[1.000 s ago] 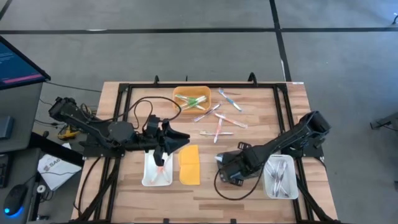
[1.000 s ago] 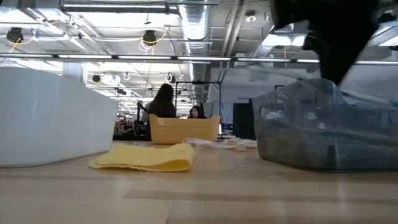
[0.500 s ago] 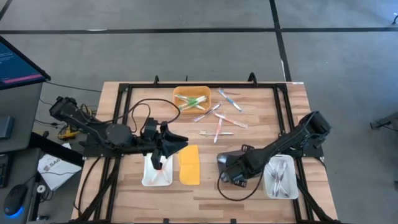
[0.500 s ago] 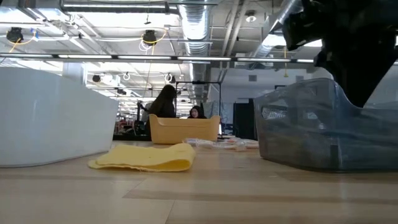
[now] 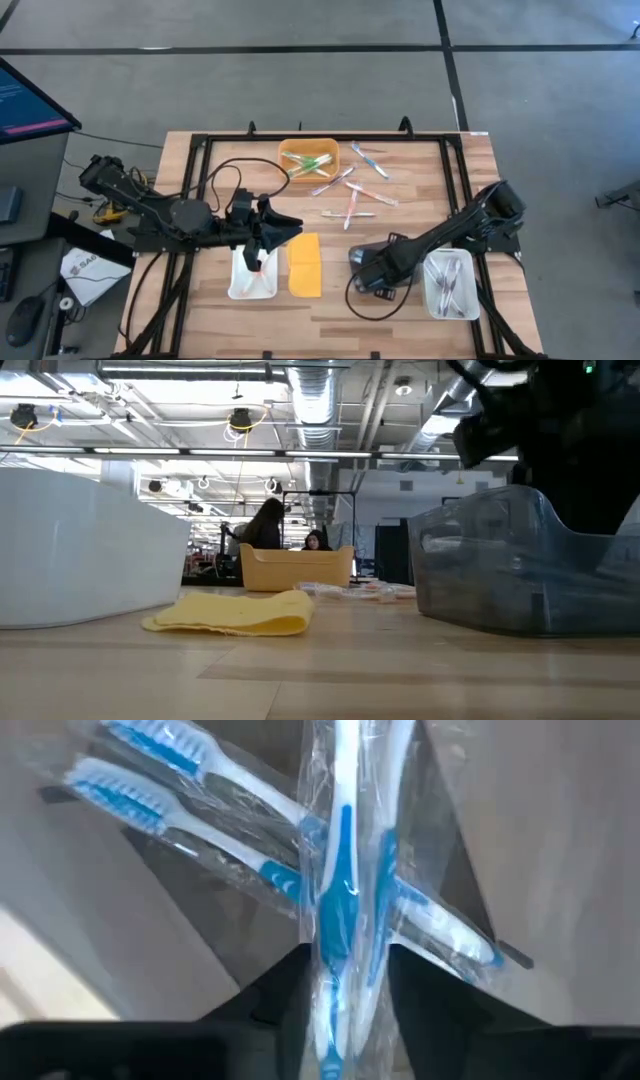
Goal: Pick & Place Toothbrushes
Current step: Put the blue toothbrush into the black bin, then put the orange toothbrush into the left white bin
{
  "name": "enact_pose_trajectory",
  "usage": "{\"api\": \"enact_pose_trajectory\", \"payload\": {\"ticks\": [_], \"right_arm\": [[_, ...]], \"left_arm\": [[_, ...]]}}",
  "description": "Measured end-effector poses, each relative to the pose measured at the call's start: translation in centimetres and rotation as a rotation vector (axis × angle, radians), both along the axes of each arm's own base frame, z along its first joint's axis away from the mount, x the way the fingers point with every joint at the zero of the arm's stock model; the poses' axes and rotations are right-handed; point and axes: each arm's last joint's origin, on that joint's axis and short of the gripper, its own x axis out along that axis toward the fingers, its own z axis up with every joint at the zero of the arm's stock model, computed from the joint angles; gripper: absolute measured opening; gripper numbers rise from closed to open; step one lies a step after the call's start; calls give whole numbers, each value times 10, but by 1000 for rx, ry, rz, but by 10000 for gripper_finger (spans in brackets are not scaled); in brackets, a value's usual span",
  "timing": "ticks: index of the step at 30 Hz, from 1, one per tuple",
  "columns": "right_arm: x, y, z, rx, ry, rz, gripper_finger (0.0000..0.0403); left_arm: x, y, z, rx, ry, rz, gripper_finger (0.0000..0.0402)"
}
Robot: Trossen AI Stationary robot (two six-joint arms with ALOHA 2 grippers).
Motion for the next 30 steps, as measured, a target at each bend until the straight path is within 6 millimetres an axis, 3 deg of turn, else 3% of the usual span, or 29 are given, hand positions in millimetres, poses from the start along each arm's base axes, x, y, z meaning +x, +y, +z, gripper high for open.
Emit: {"api": "enact_pose_trajectory", "payload": {"ticks": [7,12,17,21,30], "right_arm": [[-1,-5,37,21,-75,-3,228],[-2,-27,73,-10,-146,-31,267],[-2,-66,106,-80,-265,-144,270],[0,-103,119,-90,-331,-224,270],[5,-191,114,-147,-310,-448,270]], "left_arm": [[0,0,0,0,0,0,95],[0,1,0,0,0,3,95],[1,3,0,0,0,14,95],[3,8,0,1,0,31,95],[10,27,0,-79,-9,96,95]]}}
